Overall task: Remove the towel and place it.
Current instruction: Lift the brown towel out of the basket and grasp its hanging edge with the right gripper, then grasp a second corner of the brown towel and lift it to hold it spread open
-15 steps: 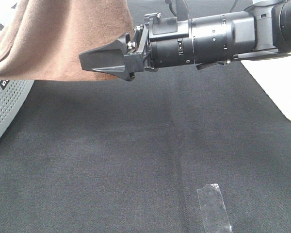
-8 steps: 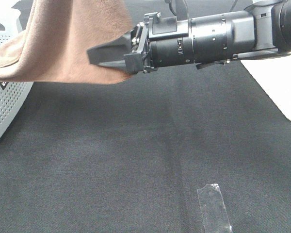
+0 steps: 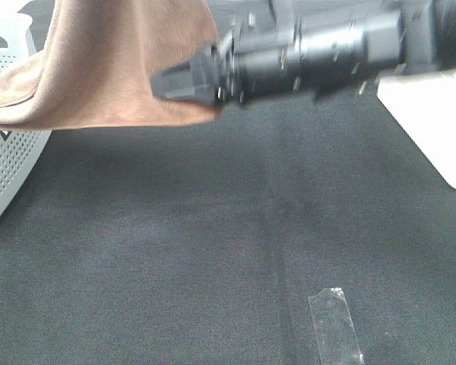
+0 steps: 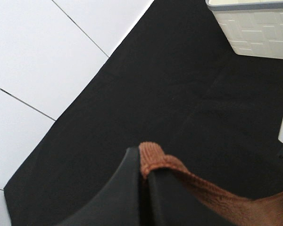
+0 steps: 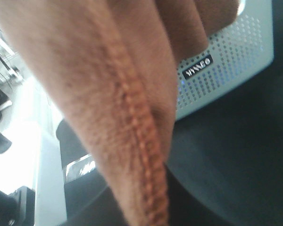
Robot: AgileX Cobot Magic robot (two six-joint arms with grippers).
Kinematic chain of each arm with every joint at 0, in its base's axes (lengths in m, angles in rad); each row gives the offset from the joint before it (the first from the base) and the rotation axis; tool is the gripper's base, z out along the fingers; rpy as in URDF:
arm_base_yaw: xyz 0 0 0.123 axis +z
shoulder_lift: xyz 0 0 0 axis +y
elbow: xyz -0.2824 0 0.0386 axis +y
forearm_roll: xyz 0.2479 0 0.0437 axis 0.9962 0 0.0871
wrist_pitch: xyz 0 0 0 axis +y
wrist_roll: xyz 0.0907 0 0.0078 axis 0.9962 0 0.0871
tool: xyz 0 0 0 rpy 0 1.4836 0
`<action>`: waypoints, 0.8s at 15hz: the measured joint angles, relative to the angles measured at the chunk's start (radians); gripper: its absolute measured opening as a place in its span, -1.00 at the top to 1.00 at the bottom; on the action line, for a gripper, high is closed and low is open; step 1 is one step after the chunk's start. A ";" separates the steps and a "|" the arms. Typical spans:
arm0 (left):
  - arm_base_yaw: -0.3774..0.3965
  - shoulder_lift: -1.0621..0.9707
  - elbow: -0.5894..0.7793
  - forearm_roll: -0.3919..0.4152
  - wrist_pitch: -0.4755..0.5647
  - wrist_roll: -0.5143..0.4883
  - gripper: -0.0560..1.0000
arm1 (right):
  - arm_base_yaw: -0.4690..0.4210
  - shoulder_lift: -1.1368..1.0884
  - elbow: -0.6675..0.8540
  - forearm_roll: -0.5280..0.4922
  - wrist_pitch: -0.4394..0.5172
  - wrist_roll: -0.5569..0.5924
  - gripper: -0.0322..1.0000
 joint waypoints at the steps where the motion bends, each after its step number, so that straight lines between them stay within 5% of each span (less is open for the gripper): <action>1: 0.000 0.000 0.000 0.000 0.000 -0.006 0.89 | 0.000 -0.033 -0.047 -0.139 -0.016 0.159 0.94; 3: 0.000 0.000 0.000 0.010 -0.014 -0.007 0.89 | 0.000 -0.074 -0.180 -0.479 0.002 0.552 0.94; 4: 0.000 0.000 0.000 0.014 -0.028 -0.007 0.89 | 0.000 -0.083 -0.310 -0.771 0.072 0.826 0.94; 5: 0.000 0.000 0.000 0.018 -0.034 -0.007 0.89 | 0.000 -0.084 -0.359 -0.861 0.101 0.901 0.94; 6: 0.000 0.000 0.000 0.032 -0.071 -0.007 0.89 | 0.000 -0.084 -0.495 -1.074 0.165 1.053 0.94; 8: 0.011 0.000 0.000 0.065 -0.156 -0.006 0.89 | 0.000 -0.083 -0.667 -1.267 0.199 1.142 0.94; 12: 0.128 0.031 0.000 0.077 -0.367 -0.004 0.89 | 0.000 0.018 -0.999 -1.497 0.213 1.165 0.94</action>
